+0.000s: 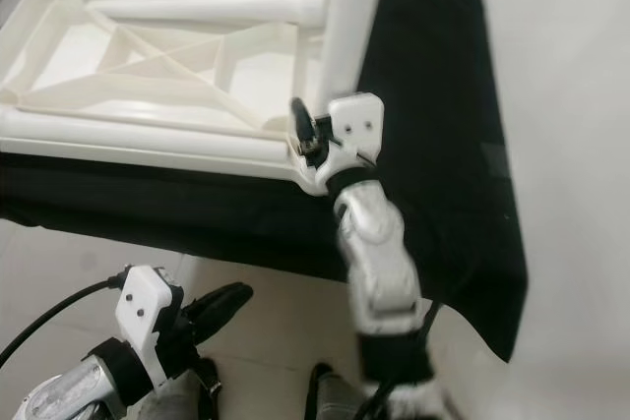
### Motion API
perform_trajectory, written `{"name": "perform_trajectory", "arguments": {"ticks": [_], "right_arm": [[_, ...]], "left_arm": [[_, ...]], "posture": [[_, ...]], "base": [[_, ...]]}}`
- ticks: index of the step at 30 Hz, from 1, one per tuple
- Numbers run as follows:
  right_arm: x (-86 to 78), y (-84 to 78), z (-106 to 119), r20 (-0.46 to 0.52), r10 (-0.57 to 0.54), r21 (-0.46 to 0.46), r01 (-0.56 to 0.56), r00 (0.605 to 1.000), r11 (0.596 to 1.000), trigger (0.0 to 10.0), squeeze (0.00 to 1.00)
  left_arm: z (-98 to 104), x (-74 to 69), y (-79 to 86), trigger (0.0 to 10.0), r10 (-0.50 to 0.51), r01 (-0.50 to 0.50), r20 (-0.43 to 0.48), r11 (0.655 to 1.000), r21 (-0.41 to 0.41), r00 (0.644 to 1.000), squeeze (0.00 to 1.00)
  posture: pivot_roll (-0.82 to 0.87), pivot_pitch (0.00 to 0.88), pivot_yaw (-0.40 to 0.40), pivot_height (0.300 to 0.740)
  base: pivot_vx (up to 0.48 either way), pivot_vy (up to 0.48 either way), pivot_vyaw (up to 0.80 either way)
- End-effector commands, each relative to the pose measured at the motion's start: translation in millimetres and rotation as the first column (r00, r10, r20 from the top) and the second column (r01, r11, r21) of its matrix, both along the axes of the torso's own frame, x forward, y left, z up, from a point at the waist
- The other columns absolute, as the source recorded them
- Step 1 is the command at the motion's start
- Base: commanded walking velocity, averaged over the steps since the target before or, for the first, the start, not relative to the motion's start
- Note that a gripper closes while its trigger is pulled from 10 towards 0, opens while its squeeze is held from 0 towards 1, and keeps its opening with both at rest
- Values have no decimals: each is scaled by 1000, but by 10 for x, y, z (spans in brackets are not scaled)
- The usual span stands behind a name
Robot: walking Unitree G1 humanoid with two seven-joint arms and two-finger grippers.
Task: Building children table
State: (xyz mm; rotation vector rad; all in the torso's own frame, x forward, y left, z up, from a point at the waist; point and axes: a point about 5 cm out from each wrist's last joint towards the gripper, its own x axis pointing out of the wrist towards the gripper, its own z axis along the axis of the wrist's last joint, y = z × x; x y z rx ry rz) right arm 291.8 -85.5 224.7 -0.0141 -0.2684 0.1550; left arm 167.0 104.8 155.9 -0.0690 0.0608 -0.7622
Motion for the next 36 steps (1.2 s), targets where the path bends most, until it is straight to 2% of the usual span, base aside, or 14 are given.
{"name": "perform_trajectory", "arguments": {"ticks": [1, 11, 16, 18, 19, 21, 23, 26, 29, 32, 33, 34, 35, 36], "right_arm": [[-5, 31, -688, -337, -25, -80, -2, 941, 997, 10000, 0], [80, 26, -713, -337, -87, -61, 71, 937, 996, 10000, 0], [61, 27, -753, -362, -105, -36, 99, 926, 994, 10000, 0], [99, -11, -757, -349, -120, -29, 117, 929, 993, 10000, 0], [99, -11, -757, -349, -120, -29, 117, 929, 993, 10000, 0], [118, -30, -774, -334, -150, -29, 149, 931, 988, 10000, 0], [110, 14, -792, -319, -175, -27, 175, 932, 984, 10000, 0], [102, 68, -809, -326, -163, -14, 168, 931, 986, 10000, 0], [100, 230, -845, -331, -126, 7, 136, 935, 991, 10000, 0], [104, 252, -852, -330, -121, 6, 130, 936, 992, 10000, 0], [117, 266, -860, -326, -112, 0, 119, 939, 993, 10000, 0], [117, 266, -860, -326, -112, 0, 119, 939, 993, 10000, 0], [141, 266, -874, -319, -107, -7, 111, 942, 994, 10000, 0], [141, 266, -874, -319, -107, -7, 111, 942, 994, 10000, 0]], "left_arm": [[-62, -21, -8, 10000, -16, 17, -24, 1000, 12, 1000, 0], [-137, 80, 29, 10000, 18, -18, -30, 1000, 1, 999, 0], [-143, 187, 143, 10000, 123, -125, -39, 992, -29, 992, 0], [-167, 295, 349, 10000, 244, -244, -14, 969, 26, 970, 0], [-167, 295, 349, 10000, 244, -244, -14, 969, 26, 970, 0], [-164, 389, 641, 10000, 357, -358, 24, 930, 88, 934, 0], [-79, 475, 914, 10000, 439, -444, 68, 890, 106, 896, 0], [-31, 515, 1001, 10000, 459, -468, 95, 876, 120, 883, 0], [242, 690, 1217, 10000, 505, -527, 189, 845, 88, 842, 0], [326, 732, 1235, 10000, 504, -526, 209, 848, 65, 838, 0], [513, 825, 1225, 10000, 483, -505, 257, 863, 23, 837, 0], [513, 825, 1225, 10000, 483, -505, 257, 863, 23, 837, 0], [864, 974, 1181, 10000, 423, -443, 351, 896, -27, 835, 0], [864, 974, 1181, 10000, 423, -443, 351, 896, -27, 835, 0]], "posture": [[119, 333, -30, 740], [109, 284, -31, 740], [116, 259, -27, 740], [127, 237, -19, 740], [127, 237, -19, 740], [132, 223, -15, 740], [138, 213, -10, 740], [145, 196, -4, 740], [152, 183, 1, 740], [152, 183, 1, 740], [147, 173, 6, 740], [147, 173, 6, 740], [138, 170, 8, 740], [138, 170, 8, 740]], "base": [[0, 0, 0], [0, 0, 0], [0, 0, 0], [0, 0, 0], [0, 0, 0], [0, 0, 0], [0, 0, 0], [0, 0, 0], [0, 0, 0], [0, 0, 0], [0, 0, 0], [0, 0, 0], [0, 0, 0], [0, 0, 0]]}}
